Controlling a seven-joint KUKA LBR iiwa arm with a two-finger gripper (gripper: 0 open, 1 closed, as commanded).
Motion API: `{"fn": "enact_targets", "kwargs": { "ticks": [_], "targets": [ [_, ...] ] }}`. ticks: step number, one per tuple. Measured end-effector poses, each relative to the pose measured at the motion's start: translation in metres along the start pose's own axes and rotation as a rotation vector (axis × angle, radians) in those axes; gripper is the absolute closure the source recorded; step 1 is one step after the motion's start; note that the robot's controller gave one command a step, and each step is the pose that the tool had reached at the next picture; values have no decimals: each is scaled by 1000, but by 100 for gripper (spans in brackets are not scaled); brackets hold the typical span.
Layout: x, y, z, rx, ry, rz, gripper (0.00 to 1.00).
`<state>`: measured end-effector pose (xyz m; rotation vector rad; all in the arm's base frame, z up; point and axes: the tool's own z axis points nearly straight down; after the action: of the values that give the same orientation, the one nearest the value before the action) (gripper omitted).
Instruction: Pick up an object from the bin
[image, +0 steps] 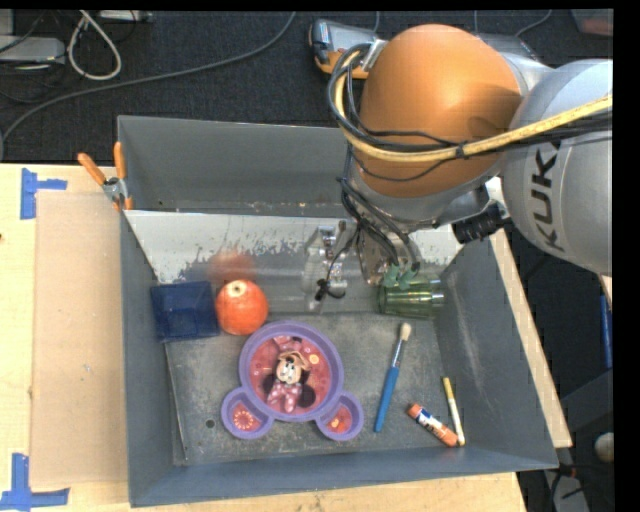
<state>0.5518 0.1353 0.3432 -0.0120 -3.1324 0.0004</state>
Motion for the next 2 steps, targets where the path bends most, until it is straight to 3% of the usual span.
{"fn": "enact_targets", "kwargs": {
  "ticks": [1, 2],
  "targets": [
    [0, 0, 0, 0, 0, 0, 100],
    [4, -11, -45, 0, 2, -100, 100]
  ]
}}
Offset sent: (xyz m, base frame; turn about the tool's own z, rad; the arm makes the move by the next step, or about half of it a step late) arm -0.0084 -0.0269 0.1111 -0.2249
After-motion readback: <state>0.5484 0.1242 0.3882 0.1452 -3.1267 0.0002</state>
